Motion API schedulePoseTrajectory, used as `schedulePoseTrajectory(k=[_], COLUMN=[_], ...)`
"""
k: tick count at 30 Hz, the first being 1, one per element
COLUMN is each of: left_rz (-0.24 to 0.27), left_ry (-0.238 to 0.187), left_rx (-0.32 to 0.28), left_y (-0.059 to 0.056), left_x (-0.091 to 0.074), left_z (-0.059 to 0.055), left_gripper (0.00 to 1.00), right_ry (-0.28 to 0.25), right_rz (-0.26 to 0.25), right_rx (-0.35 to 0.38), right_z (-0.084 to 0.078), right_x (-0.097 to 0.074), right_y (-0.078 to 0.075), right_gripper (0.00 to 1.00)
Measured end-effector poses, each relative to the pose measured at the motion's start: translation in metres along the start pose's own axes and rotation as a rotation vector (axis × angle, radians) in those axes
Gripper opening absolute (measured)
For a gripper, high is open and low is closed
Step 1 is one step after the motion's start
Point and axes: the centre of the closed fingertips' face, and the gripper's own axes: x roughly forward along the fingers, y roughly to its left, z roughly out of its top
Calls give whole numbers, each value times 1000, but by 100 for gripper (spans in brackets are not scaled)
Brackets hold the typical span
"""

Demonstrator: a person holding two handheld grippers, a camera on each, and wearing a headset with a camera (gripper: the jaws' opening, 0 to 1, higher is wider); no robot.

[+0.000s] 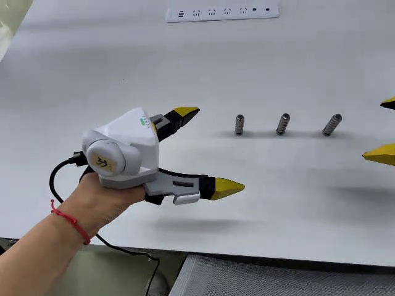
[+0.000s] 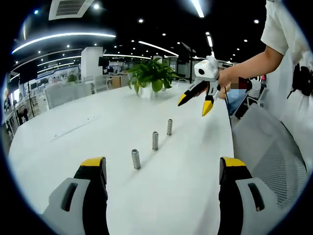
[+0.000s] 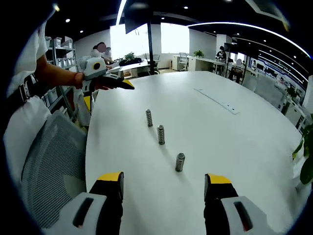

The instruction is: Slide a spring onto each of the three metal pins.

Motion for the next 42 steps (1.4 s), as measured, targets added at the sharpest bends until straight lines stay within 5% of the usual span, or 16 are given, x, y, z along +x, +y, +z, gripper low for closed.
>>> schedulePoseTrajectory(k=[13,24,42], left_rz=[14,47,42], left_ry=[54,91,94], left_rx=[-7,-20,-5], left_y=[-5,-1,-3], left_x=[-5,-2,-5], left_z=[-14,-29,-25], left_gripper=[99,99,99], right_ry=[-176,-171,-182], right_rz=[-13,-23,-43], right_rx=[100,95,90], right_z=[-13,-19,-13], right_x=[-23,-27,-35], right_y=[17,28,29], right_gripper=[98,99,99])
